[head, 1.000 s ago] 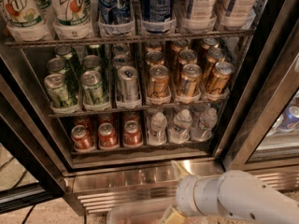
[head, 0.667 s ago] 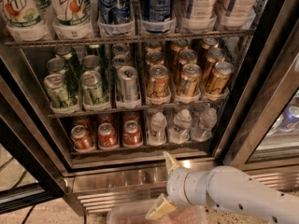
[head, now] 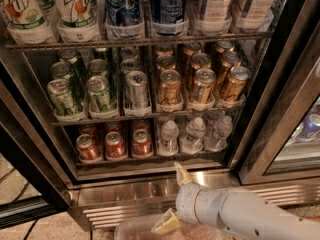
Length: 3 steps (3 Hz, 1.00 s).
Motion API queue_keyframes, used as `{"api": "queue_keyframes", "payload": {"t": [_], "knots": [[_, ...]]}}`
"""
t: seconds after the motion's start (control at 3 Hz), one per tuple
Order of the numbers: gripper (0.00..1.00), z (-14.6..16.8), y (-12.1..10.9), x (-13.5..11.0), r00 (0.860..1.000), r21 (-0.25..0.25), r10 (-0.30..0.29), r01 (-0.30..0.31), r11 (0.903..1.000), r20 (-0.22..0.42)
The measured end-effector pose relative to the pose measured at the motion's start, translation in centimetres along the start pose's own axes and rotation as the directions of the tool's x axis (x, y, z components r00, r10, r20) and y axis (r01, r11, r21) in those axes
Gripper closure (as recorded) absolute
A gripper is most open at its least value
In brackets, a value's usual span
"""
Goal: Pick coke can from bottom shelf of fridge
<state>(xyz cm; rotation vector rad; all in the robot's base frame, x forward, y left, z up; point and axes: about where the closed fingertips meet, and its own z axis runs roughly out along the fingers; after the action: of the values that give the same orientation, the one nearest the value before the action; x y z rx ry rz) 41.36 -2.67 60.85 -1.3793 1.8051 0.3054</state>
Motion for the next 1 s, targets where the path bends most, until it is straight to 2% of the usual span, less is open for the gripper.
{"api": "queue_keyframes", "payload": {"t": [0.33,0.67,1.0], "knots": [[0.19,2.3,0.4,-0.3,0.995,0.098,0.001,-0.011,0.9951,0.099],[0.26,4.3,-1.1,-0.5,0.986,0.211,-0.001,-0.034,0.977,0.165],[0.37,5.8,-3.1,-0.7,0.979,0.306,-0.008,-0.056,0.9505,0.206]]}}
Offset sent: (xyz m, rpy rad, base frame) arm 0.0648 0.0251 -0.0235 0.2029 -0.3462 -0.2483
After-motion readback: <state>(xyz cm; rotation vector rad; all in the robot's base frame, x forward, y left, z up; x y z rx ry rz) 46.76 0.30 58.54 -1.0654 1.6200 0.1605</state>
